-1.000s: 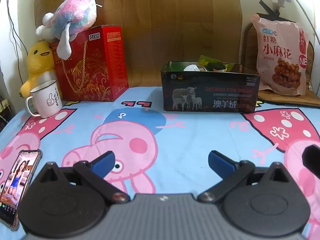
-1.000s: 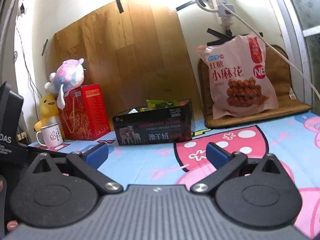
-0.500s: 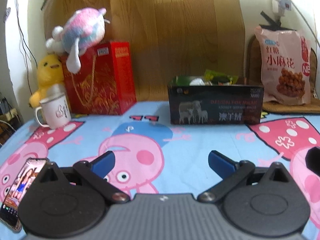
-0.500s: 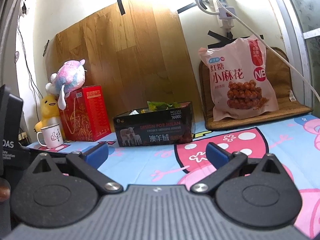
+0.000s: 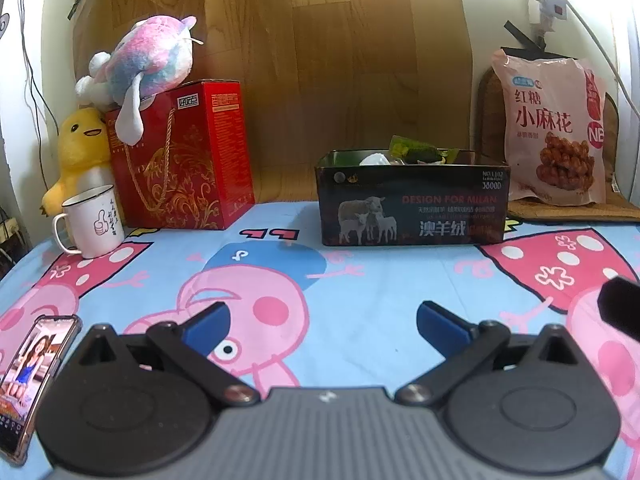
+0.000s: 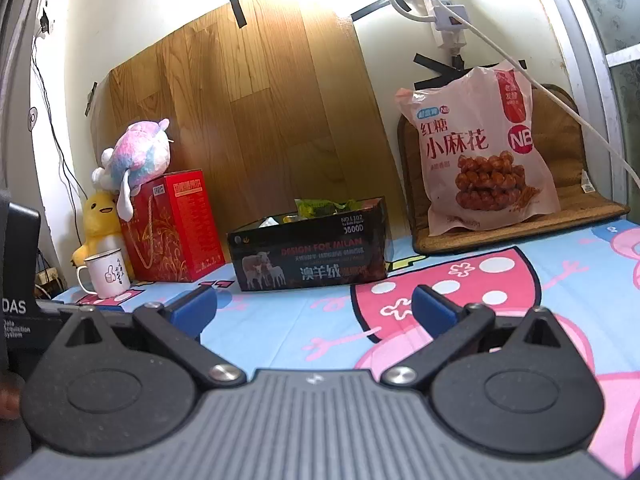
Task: Organize snacks
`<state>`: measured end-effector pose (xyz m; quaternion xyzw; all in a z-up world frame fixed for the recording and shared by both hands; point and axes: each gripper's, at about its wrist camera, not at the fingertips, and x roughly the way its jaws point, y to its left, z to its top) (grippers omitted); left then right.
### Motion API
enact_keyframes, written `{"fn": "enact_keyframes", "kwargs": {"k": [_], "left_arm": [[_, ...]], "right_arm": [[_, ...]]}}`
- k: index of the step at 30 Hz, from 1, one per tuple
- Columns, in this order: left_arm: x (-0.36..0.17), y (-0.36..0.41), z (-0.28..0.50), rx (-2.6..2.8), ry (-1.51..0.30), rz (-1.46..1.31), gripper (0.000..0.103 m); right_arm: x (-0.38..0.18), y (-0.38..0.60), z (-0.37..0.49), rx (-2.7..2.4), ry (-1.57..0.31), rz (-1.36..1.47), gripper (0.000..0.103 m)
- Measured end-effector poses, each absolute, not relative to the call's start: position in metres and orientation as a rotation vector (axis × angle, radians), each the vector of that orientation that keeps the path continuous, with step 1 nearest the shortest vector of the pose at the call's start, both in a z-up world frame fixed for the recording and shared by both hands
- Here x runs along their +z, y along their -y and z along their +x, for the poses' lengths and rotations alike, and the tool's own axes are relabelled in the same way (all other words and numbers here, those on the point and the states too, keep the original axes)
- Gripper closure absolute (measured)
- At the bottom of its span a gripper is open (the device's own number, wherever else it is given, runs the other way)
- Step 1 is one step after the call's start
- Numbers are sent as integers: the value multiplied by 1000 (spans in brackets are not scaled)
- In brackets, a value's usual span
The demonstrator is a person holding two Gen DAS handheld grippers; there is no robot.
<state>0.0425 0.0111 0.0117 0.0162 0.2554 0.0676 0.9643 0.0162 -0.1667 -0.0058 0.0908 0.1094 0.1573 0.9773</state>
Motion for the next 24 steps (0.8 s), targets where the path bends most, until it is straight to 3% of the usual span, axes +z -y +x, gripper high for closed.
{"fn": "enact_keyframes", "kwargs": {"k": [24], "left_arm": [[12,-13,42,117,-539,13,0]], "right_arm": [[-10,172,24,337,-272,251,0]]}}
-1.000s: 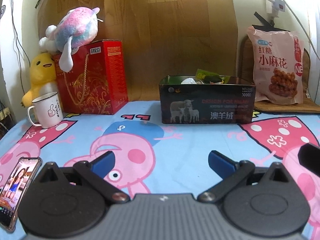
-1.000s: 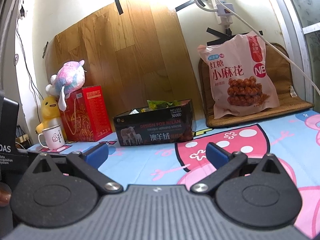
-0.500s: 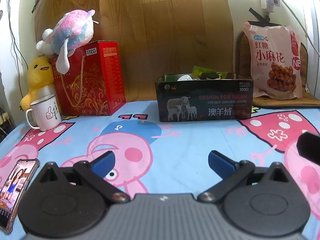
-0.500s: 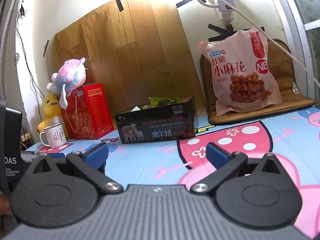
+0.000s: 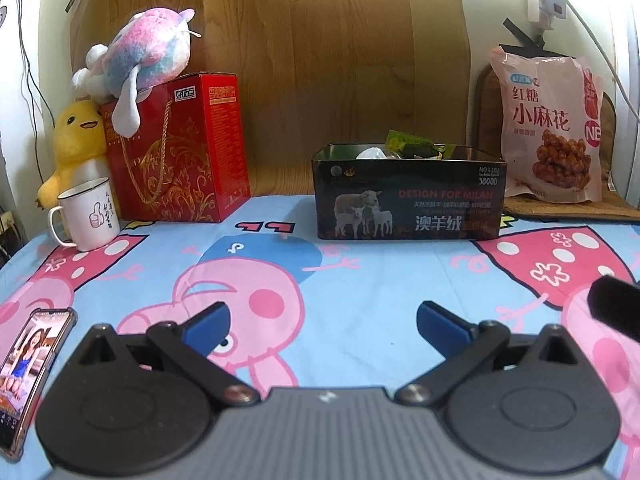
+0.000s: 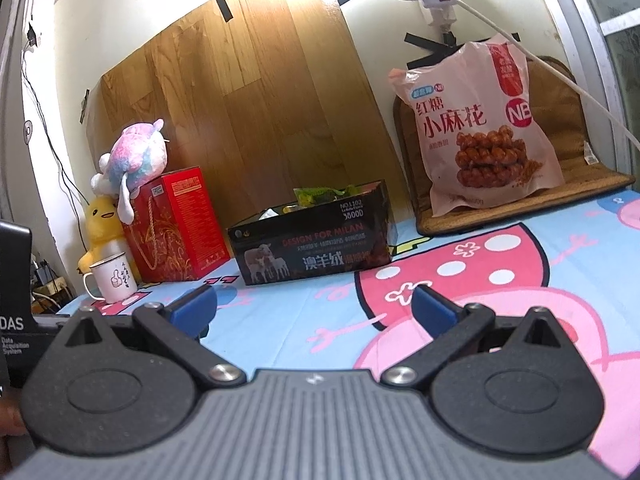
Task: Organize snacks
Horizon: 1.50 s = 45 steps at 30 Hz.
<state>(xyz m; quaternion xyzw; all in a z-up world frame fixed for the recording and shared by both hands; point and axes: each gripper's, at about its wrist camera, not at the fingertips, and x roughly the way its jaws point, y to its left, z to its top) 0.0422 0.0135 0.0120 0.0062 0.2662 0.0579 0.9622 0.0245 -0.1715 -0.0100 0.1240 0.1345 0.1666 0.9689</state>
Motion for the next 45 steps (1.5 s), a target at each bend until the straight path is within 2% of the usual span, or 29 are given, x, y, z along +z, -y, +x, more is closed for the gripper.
{"fn": "enact_keyframes", "kwargs": {"k": [20,45], "left_arm": [[7,-14,48,141,-654,22,0],[6,-14,49,143,-670,40,0]], "right_arm": [[-11,172,28,357,-299,257,0],[-12,170,27,369,-310,259,0]]}}
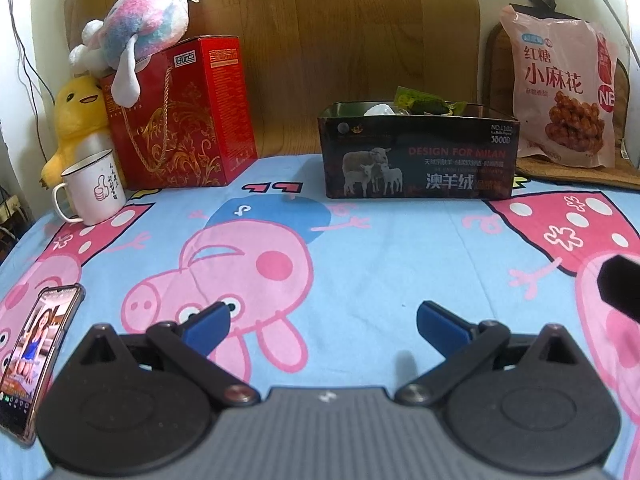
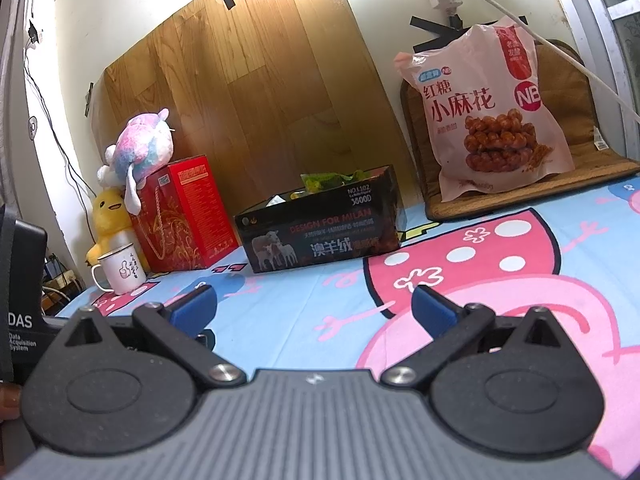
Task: Organize snacks
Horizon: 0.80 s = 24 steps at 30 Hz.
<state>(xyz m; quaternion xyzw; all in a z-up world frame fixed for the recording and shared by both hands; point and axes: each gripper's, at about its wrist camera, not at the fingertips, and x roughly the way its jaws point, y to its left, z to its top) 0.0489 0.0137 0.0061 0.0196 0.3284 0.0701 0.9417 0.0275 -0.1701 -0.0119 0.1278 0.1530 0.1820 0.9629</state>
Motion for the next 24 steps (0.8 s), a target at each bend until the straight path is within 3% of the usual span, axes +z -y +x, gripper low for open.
{"fn": "enact_keyframes", "kwargs": {"k": [24], "left_arm": [[6,-10,51,137,-686,47,0]], "right_arm": [[-12,170,26,373,-304,271,0]]}}
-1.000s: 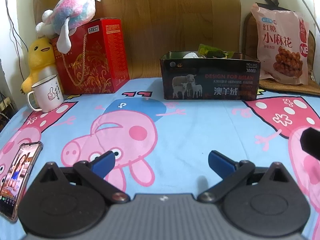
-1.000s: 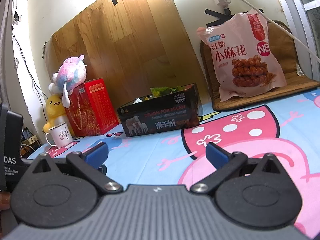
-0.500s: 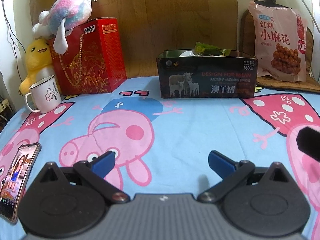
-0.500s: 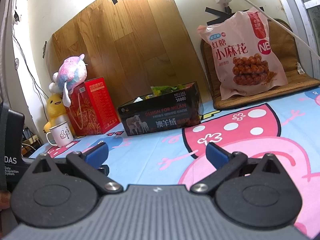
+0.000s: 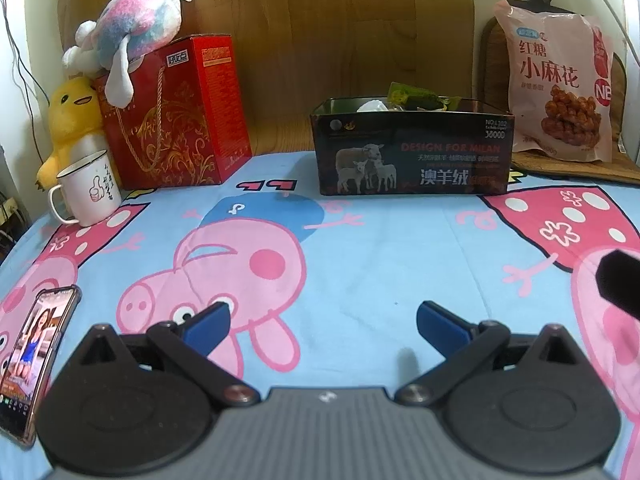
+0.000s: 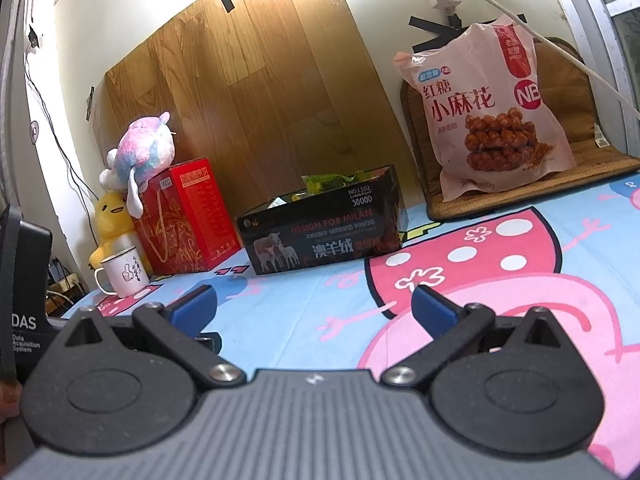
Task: Organize snacks
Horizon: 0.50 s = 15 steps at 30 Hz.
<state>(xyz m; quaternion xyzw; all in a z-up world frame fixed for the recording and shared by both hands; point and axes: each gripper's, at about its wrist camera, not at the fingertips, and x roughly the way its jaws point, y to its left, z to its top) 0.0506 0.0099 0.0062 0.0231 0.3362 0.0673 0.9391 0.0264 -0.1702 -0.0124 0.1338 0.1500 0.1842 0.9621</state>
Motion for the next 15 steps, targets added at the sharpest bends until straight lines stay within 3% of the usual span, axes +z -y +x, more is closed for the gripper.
{"fn": "enact_keyframes", "kwargs": {"k": [15], "left_arm": [[6,-11,51,156,-688,45,0]], "right_arm": [[-12,170,26,372,-304,272,0]]}}
